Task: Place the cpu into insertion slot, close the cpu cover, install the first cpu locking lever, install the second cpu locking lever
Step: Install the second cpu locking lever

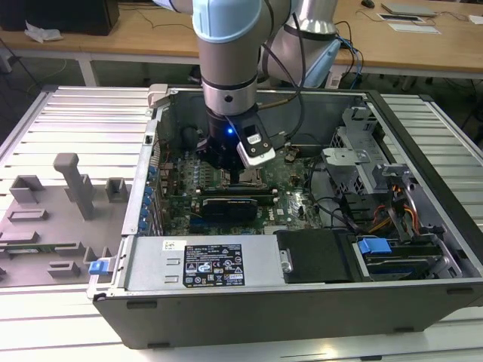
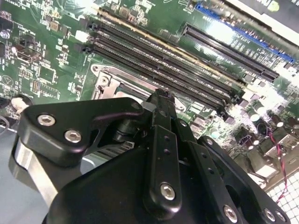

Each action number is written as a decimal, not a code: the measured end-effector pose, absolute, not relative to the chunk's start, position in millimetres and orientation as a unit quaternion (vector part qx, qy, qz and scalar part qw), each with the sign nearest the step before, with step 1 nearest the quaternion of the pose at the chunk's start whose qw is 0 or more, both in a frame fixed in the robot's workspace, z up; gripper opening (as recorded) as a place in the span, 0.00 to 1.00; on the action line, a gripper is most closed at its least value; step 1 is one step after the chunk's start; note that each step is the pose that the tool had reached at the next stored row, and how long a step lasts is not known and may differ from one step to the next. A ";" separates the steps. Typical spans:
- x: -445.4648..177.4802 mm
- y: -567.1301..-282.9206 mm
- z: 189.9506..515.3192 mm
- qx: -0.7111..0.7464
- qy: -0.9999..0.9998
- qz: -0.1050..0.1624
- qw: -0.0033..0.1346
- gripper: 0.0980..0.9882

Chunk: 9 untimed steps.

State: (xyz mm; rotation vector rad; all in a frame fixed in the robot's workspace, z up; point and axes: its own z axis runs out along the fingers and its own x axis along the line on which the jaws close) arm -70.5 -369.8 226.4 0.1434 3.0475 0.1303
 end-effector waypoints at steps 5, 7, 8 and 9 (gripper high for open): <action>-72.1 -376.7 223.9 0.048 0.996 0.063 0.043 0.01; -72.5 -382.1 221.7 0.048 0.995 0.078 0.042 0.01; -72.8 -383.9 221.0 0.049 0.994 0.085 0.042 0.01; -73.3 -385.3 220.5 0.049 0.994 0.089 0.042 0.01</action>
